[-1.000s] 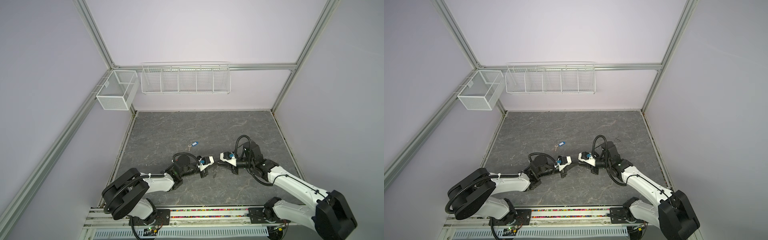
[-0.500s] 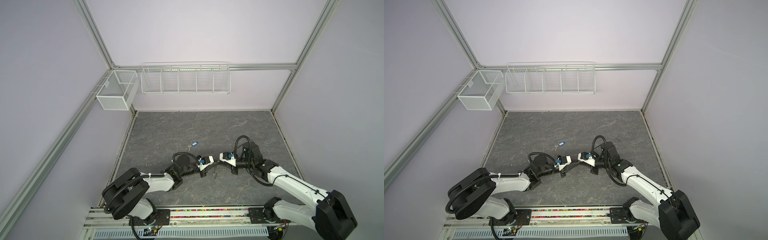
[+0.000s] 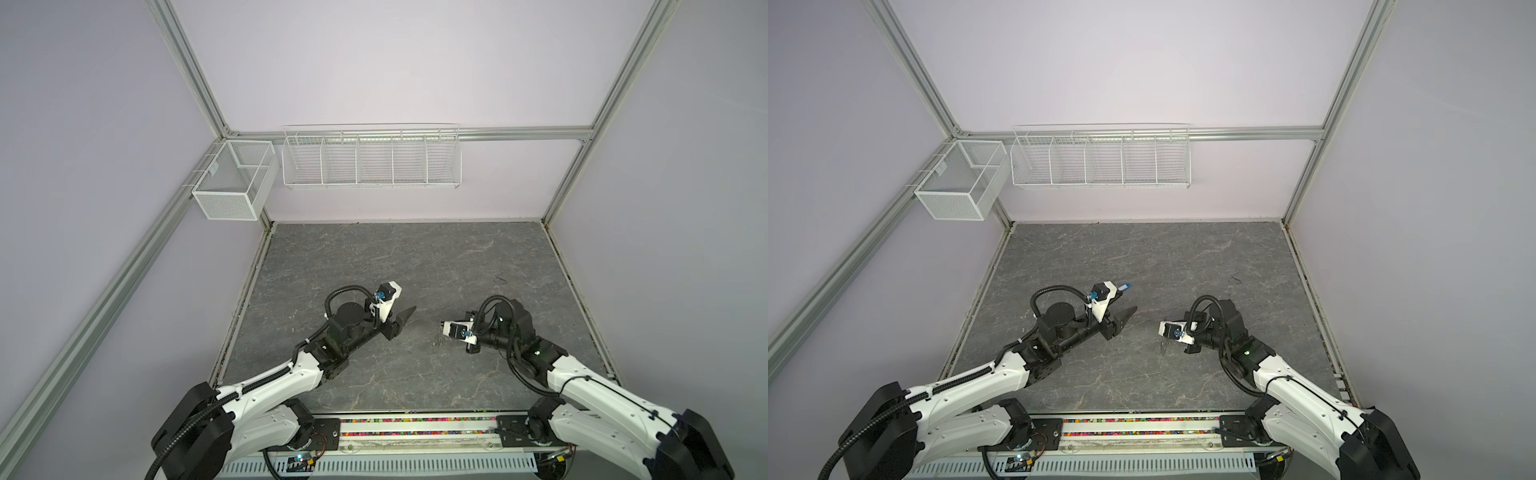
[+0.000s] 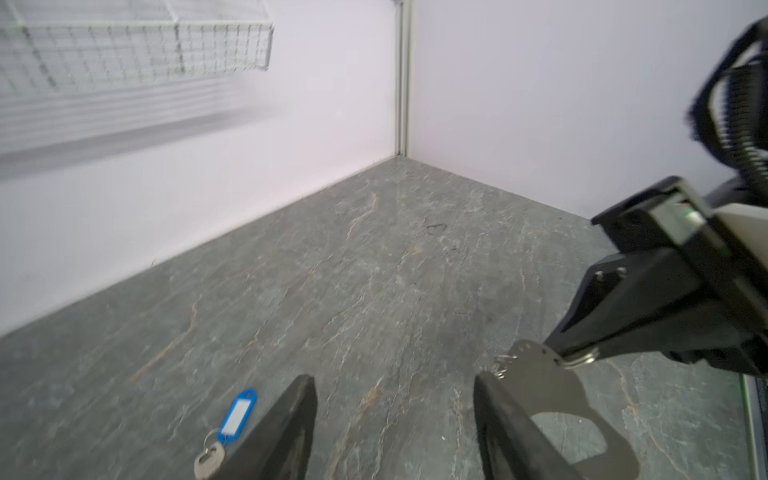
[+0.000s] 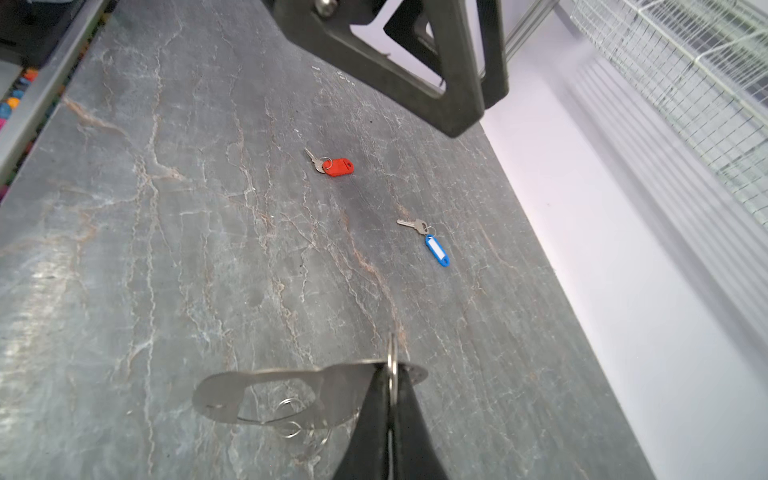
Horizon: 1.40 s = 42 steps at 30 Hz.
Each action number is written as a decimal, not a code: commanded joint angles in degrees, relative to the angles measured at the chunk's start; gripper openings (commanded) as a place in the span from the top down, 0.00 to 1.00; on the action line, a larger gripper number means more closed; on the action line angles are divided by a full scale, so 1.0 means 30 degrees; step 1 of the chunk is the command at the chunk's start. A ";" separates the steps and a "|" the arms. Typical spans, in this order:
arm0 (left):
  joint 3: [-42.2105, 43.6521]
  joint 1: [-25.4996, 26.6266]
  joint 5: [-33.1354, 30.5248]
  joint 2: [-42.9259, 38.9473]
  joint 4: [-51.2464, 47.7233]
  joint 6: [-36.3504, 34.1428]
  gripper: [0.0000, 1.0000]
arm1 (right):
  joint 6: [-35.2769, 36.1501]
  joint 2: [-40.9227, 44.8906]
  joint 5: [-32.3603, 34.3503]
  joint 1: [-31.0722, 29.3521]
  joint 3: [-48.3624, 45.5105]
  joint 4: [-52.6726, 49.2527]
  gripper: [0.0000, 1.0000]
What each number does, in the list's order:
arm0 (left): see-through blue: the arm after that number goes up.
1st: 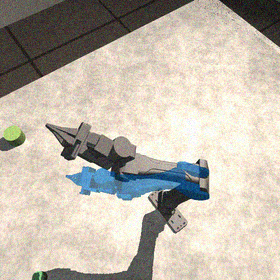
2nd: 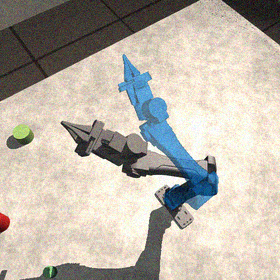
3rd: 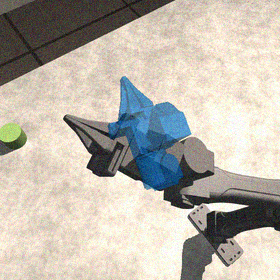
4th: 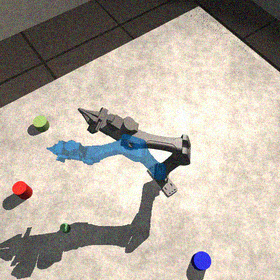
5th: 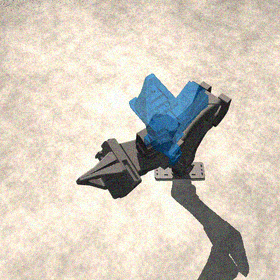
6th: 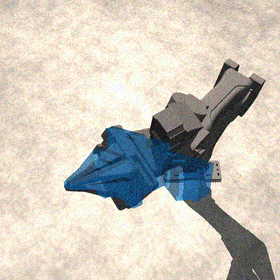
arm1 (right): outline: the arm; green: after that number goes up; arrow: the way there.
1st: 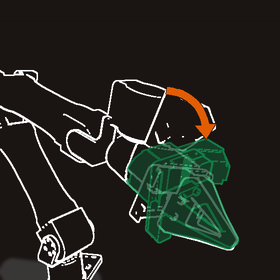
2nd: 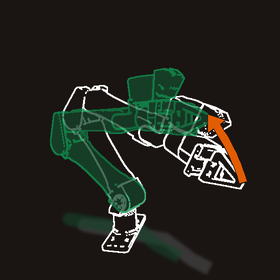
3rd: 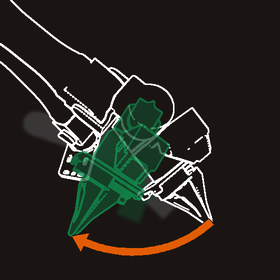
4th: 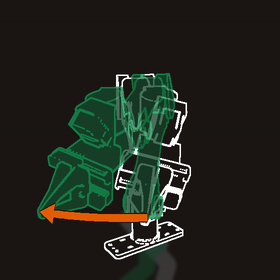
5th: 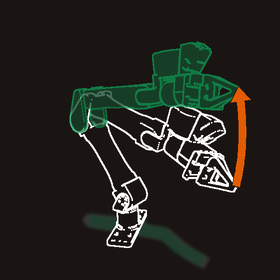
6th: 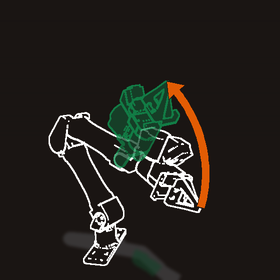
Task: Put the keys on the keyring
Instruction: 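Release the ring with the left gripper and draw it back, then move the left gripper over the blue-tag key while the right gripper holds the plate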
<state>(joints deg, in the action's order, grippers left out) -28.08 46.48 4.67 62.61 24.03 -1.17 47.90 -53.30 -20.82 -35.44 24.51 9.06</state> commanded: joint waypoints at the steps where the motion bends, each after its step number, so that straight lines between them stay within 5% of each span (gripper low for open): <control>1: -0.0530 -0.0237 -0.0783 -0.0390 -0.3234 0.2114 0.38 | 0.2308 0.0444 0.0800 -0.0508 -0.0463 0.1168 0.93; 14: -0.0364 -0.0229 0.1561 0.0183 -0.3298 0.2646 0.39 | 0.5296 0.0624 0.3210 -0.2406 -0.0882 0.1431 0.93; 24: 0.0601 -0.0200 0.4847 0.0545 -0.0515 0.0397 0.43 | 0.2806 -0.0084 0.3160 -0.2512 0.0315 0.0057 0.93; 28: 0.0362 -0.0200 0.2846 0.0232 -0.1613 0.0059 0.44 | 0.0370 -0.0588 0.3501 -0.2508 0.1429 -0.1420 0.93; 34: -0.2082 -0.0258 -0.4674 -0.0024 -0.7649 0.3799 0.45 | -0.3257 -0.1777 0.4495 -0.2499 0.3213 -0.3509 0.93; 37: -0.3168 -0.0439 -0.6132 0.0316 -1.0697 0.4895 0.43 | -0.3972 -0.2080 0.4703 -0.2488 0.3314 -0.3278 0.93; 42: -0.4348 -0.2006 -0.5395 0.1631 -1.3607 0.7956 0.43 | -0.5034 -0.2660 0.5122 -0.2485 0.3390 -0.2903 0.93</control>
<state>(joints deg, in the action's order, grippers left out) -39.55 42.57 -9.39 65.32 -7.62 15.11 37.12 -60.55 -6.33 -42.52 33.67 0.40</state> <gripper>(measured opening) 0.569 0.075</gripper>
